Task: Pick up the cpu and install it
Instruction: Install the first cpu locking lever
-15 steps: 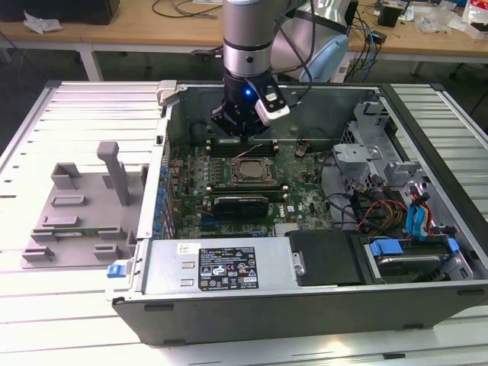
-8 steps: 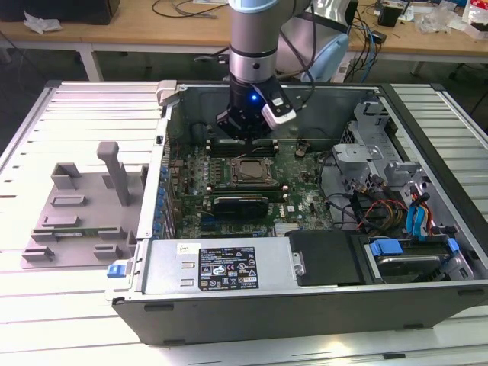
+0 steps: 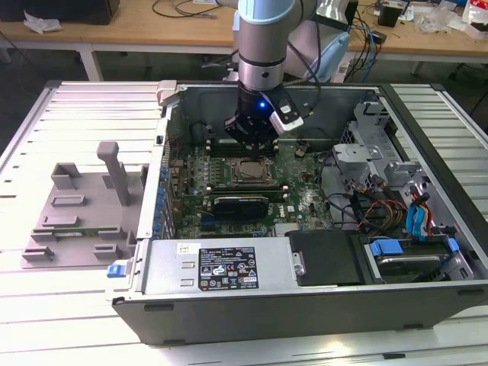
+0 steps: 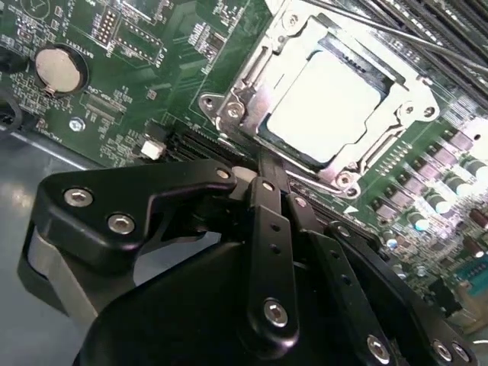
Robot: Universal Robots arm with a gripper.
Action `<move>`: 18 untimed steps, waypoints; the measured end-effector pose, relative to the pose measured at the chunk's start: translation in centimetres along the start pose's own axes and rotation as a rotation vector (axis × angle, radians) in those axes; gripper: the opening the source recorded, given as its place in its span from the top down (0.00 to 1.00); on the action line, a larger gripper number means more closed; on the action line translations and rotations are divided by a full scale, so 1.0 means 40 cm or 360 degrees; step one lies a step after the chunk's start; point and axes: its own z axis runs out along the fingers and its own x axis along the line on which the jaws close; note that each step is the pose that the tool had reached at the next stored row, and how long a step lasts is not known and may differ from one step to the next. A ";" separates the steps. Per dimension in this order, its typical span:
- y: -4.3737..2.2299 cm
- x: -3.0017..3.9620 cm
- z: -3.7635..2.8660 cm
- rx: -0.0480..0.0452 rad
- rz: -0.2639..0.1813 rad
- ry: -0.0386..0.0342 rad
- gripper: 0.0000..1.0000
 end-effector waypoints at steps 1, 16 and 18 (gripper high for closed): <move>0.000 -0.003 0.002 0.0001 0.0000 0.0001 0.89; -0.011 -0.011 -0.010 0.0003 0.0000 -0.0005 0.89; -0.018 -0.011 -0.010 0.0003 -0.0001 -0.0005 0.89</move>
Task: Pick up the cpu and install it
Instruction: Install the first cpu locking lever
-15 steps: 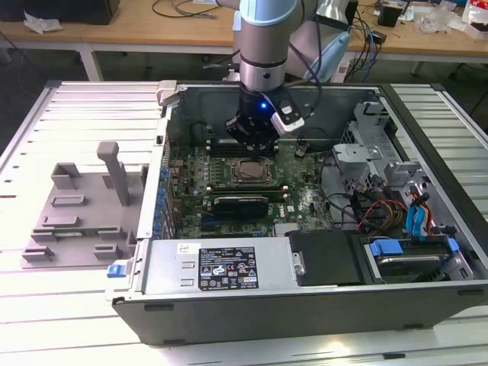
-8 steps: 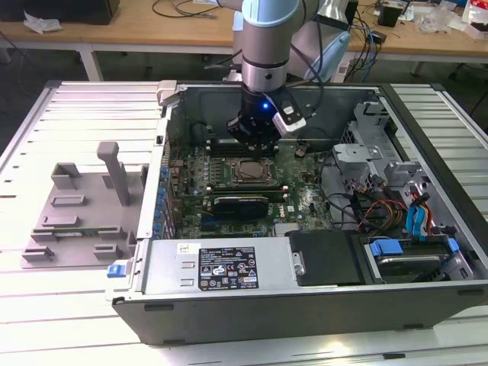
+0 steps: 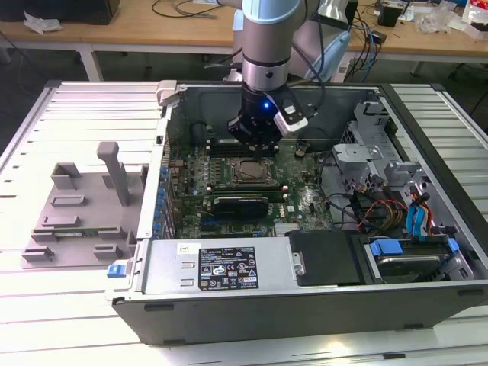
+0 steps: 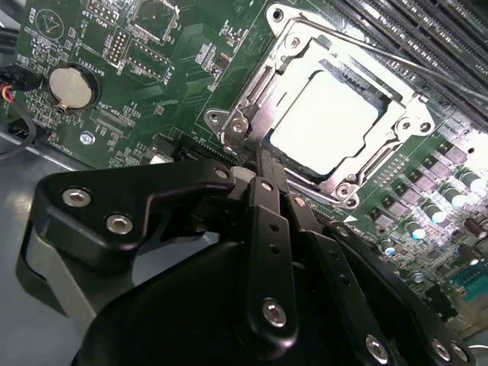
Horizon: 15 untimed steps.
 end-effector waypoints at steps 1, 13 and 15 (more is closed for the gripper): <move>-0.002 0.000 0.000 0.0000 0.0000 0.0000 0.89; -0.037 0.002 0.000 0.0000 0.0000 0.0000 0.89; -0.043 0.003 -0.003 0.0000 0.0000 -0.0001 0.89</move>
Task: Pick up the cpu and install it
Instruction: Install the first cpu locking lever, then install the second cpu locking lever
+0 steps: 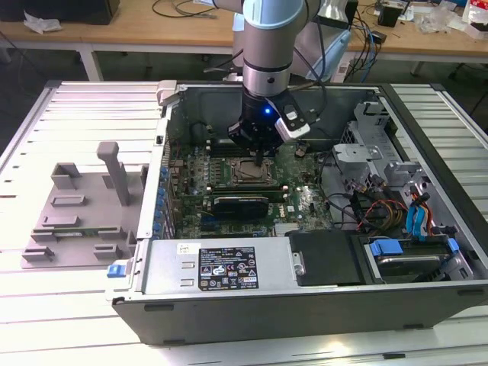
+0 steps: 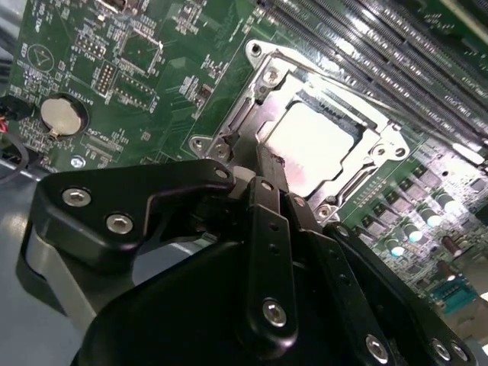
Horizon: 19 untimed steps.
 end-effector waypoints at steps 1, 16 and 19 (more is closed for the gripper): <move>-0.003 0.001 -0.002 0.0000 0.0000 -0.0001 0.89; -0.049 0.011 -0.077 0.0001 0.0000 -0.0028 0.89; -0.049 0.011 -0.077 0.0001 0.0000 -0.0028 0.89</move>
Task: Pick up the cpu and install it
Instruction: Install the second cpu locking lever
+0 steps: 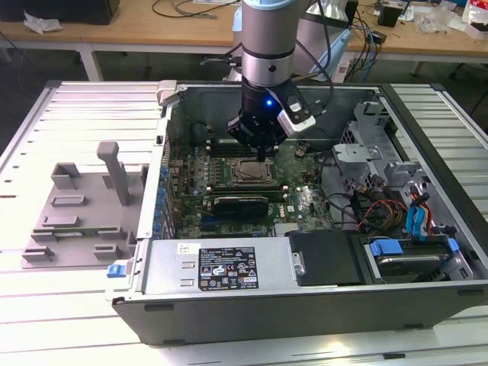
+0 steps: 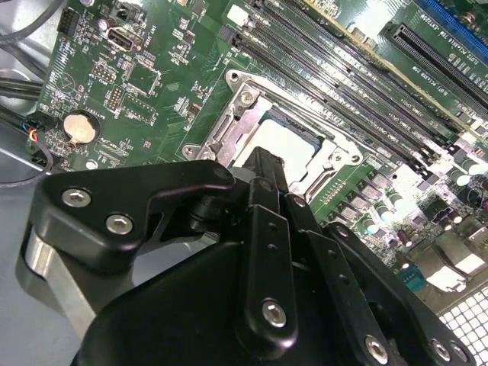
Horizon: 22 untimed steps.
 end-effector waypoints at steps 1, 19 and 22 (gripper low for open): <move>-0.002 0.000 0.000 0.0000 0.0000 0.0000 0.89; -0.083 0.005 0.000 -0.0074 0.0004 -0.0003 0.89; -0.097 0.006 0.000 -0.0092 0.0004 -0.0004 0.89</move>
